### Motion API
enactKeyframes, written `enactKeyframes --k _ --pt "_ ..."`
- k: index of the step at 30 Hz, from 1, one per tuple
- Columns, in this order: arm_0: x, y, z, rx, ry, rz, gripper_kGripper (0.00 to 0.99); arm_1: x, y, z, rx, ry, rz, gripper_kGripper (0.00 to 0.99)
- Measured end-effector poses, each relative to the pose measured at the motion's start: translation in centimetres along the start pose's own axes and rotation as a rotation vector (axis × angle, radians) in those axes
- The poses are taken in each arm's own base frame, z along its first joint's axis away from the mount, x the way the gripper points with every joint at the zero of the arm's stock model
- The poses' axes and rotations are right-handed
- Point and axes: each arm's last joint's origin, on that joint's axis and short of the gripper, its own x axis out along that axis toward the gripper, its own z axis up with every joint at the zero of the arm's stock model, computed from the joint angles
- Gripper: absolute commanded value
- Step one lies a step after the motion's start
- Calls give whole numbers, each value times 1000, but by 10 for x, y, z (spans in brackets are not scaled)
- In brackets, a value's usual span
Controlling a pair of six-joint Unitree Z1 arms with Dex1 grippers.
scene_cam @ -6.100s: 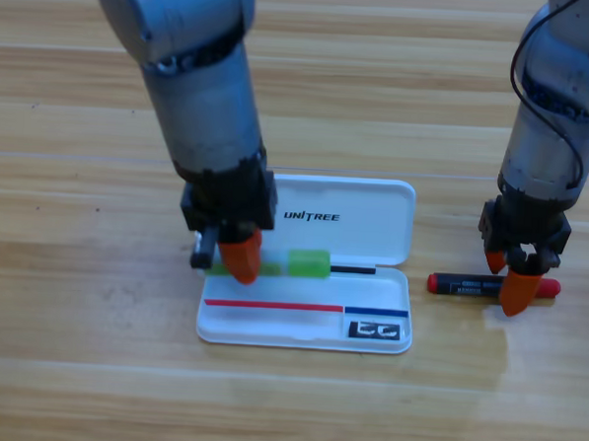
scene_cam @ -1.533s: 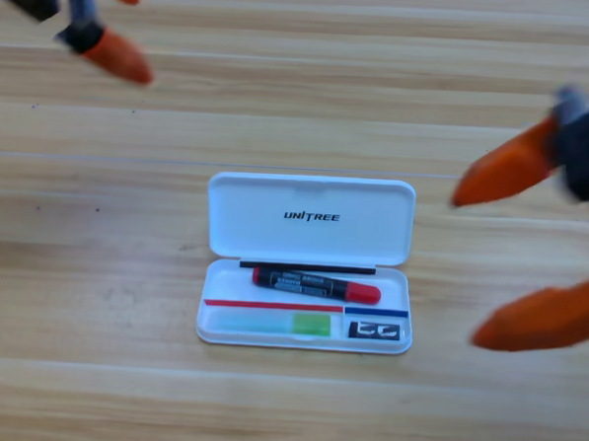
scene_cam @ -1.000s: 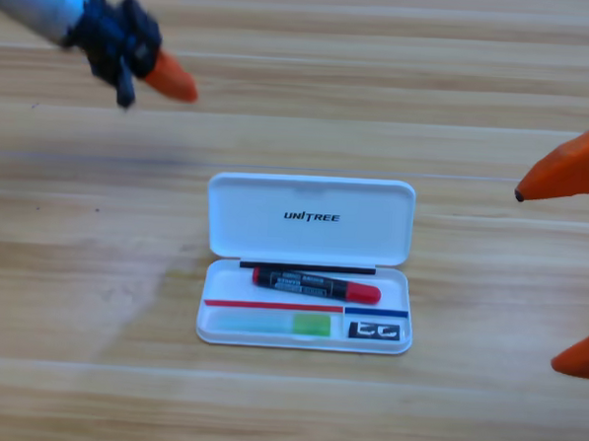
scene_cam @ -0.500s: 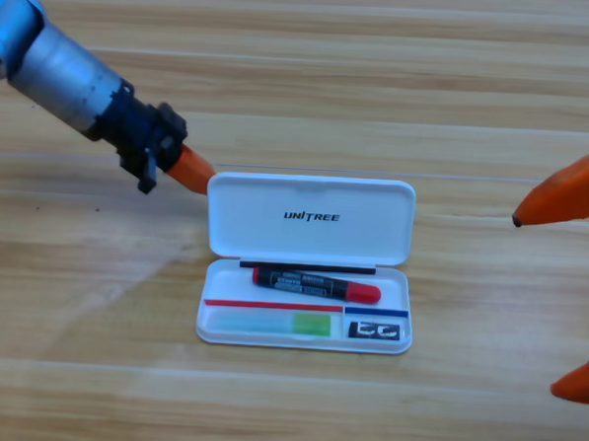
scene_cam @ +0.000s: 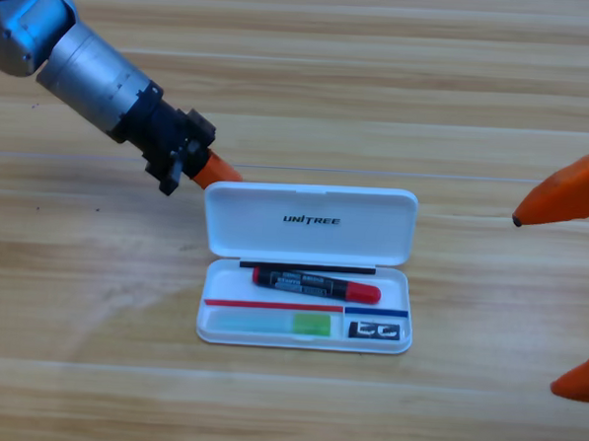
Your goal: Clean up eraser and pencils
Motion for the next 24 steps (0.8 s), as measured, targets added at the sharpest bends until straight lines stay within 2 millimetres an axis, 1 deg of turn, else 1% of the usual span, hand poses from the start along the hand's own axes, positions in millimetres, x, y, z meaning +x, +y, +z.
enactKeyframes --k 15,19,24 --pt "14 -16 6 22 25 -60 0 0 0 0 6 0 0 986" --pt "17 -25 7 32 39 -66 0 0 0 0 6 0 0 986" --pt "24 -37 7 58 52 -70 0 0 0 0 7 0 0 986"
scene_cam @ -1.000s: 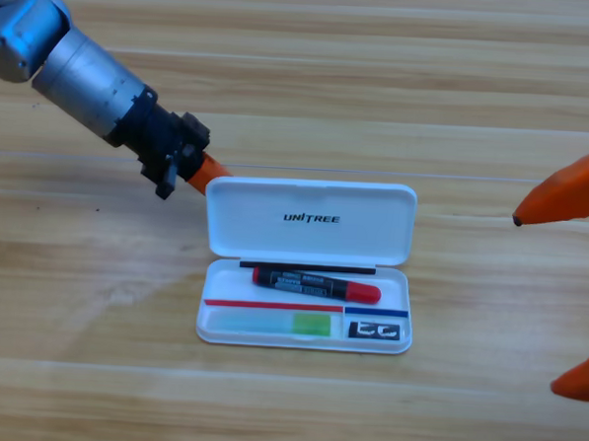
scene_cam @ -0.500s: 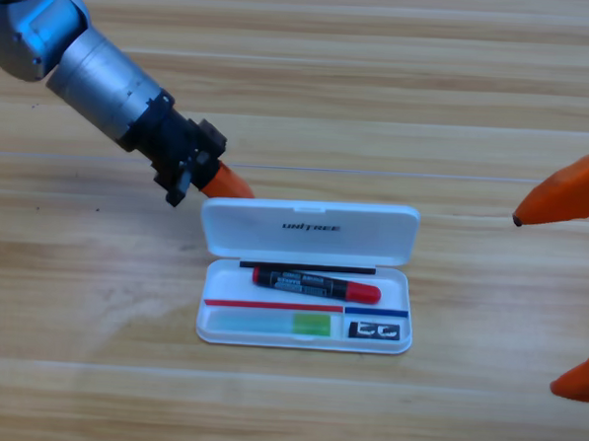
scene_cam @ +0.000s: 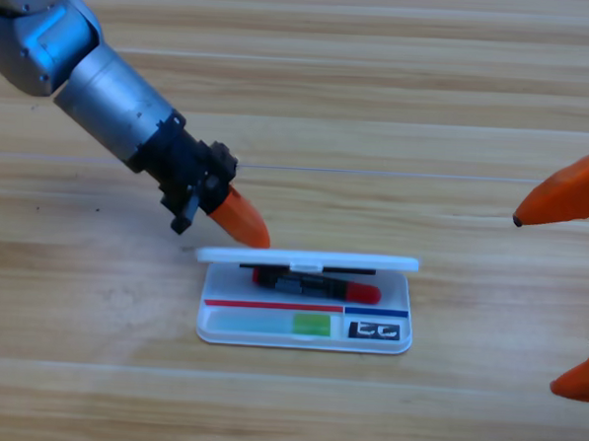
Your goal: Clean up eraser and pencils
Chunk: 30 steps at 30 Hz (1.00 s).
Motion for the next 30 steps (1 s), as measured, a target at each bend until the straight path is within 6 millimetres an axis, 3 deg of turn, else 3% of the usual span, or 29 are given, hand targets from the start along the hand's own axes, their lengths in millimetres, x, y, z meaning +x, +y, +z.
enactKeyframes --k 14,30 --pt "29 -16 -8 35 56 8 0 0 0 0 0 0 0 986" --pt "38 -25 -5 79 71 39 0 0 0 0 0 0 0 986"
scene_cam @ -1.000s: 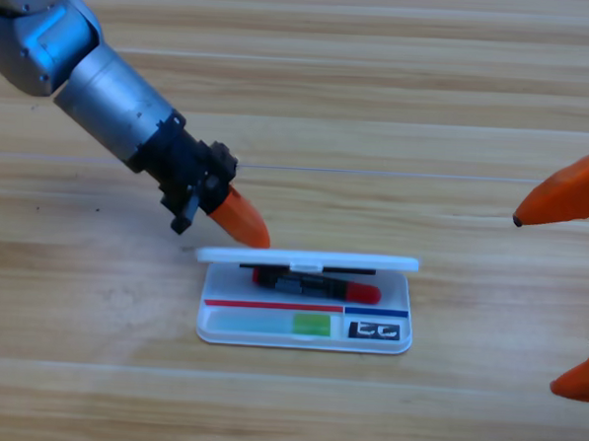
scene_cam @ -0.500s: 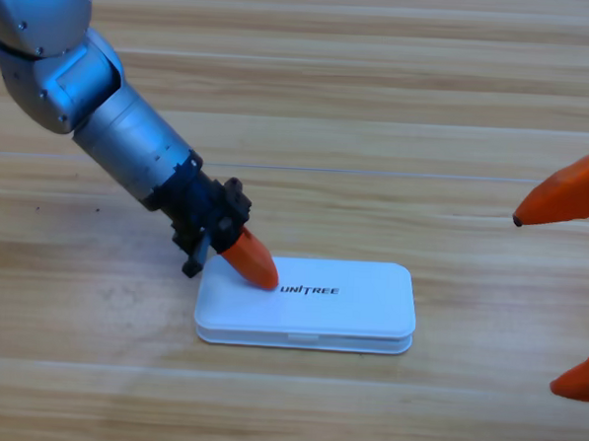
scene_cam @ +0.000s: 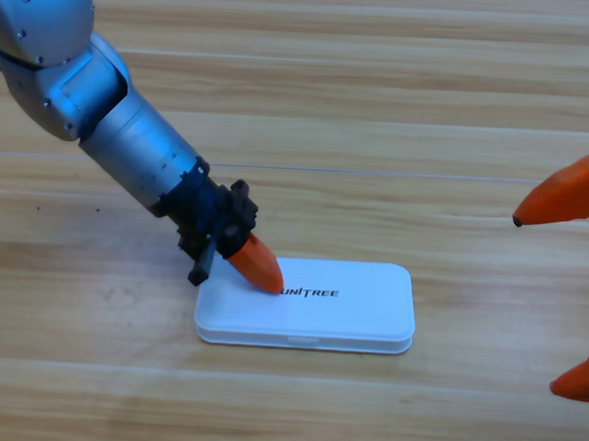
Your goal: Clean up eraser and pencils
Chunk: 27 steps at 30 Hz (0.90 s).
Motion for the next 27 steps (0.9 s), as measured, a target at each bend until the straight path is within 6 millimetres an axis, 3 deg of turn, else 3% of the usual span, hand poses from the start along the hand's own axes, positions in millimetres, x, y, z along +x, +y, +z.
enactKeyframes --k 10,14,15,17,18,21,23,27 --pt "-5 -10 6 18 32 25 0 0 0 0 0 0 0 986" --pt "-28 -28 11 -13 96 43 0 0 0 0 0 0 0 986" --pt "-42 -37 18 -13 107 52 120 0 0 0 0 0 0 986" --pt "-80 -59 42 15 113 91 703 0 0 0 0 0 0 986" --pt "-102 -74 57 42 106 117 890 0 0 0 0 0 0 986" --pt "-170 -133 89 152 46 220 989 0 0 0 0 0 0 986" --pt "-201 -175 92 202 8 248 990 0 0 0 0 0 0 986" --pt "-223 -226 82 248 -33 253 990 0 0 0 0 0 0 986"
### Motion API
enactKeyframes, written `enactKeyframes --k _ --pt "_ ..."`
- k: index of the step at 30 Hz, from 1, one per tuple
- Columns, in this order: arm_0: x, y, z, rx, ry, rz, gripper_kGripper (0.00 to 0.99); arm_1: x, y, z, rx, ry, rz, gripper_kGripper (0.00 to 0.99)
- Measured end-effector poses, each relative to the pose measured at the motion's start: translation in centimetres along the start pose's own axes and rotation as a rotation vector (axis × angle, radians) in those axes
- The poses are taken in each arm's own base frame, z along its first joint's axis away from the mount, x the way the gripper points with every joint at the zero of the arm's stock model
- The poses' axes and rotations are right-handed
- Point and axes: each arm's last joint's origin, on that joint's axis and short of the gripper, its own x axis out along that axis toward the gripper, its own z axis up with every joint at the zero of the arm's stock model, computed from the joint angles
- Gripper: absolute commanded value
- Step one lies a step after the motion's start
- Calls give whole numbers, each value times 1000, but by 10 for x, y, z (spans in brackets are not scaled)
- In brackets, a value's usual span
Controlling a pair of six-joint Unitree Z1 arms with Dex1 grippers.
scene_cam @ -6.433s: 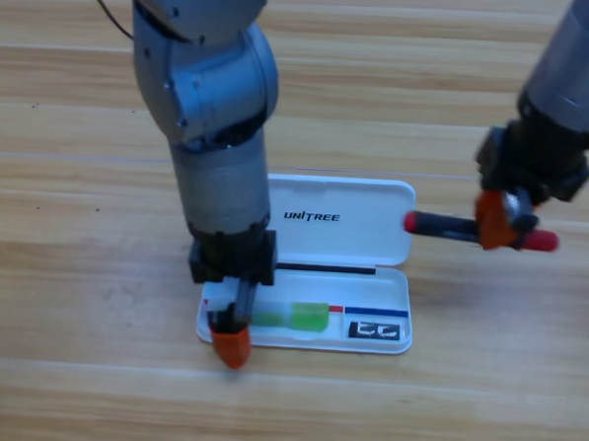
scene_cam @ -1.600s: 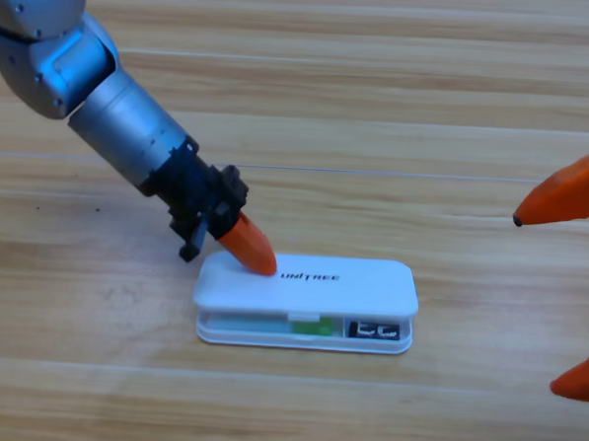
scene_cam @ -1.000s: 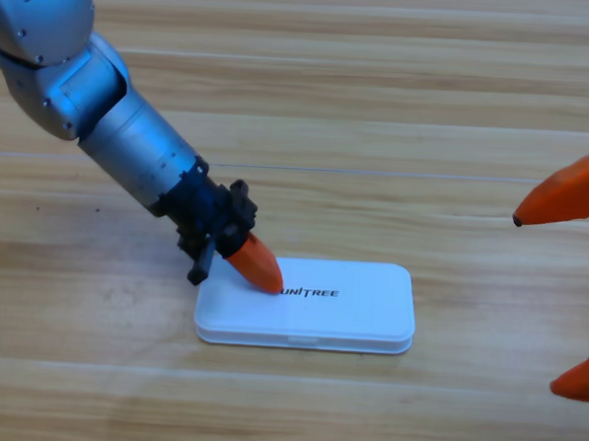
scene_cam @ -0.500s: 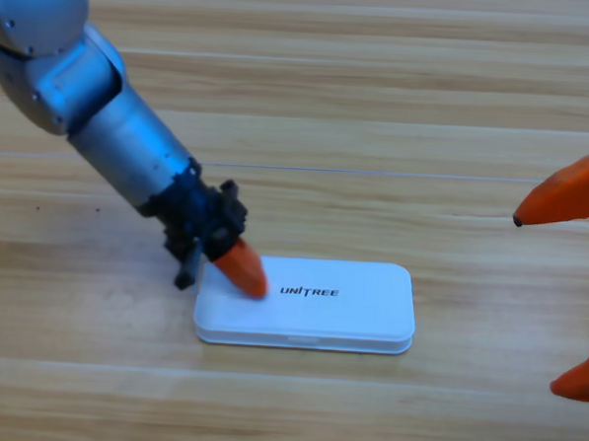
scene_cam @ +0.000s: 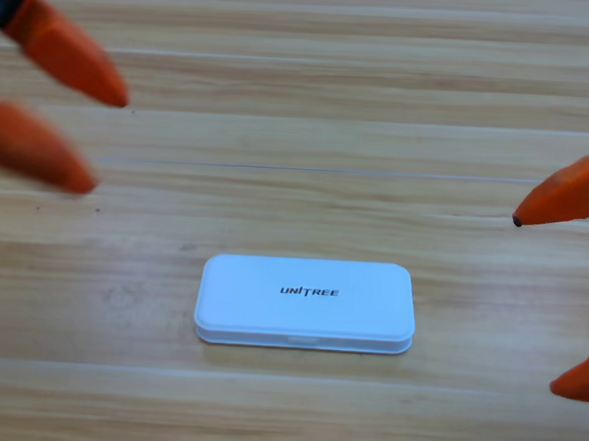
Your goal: Clean up eraser and pencils
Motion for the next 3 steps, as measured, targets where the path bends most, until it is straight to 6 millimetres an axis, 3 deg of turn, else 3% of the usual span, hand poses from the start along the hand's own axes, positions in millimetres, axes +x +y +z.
enactKeyframes --k 3 --pt "3 -12 -8 -2 14 -28 990 0 0 0 0 0 0 986"
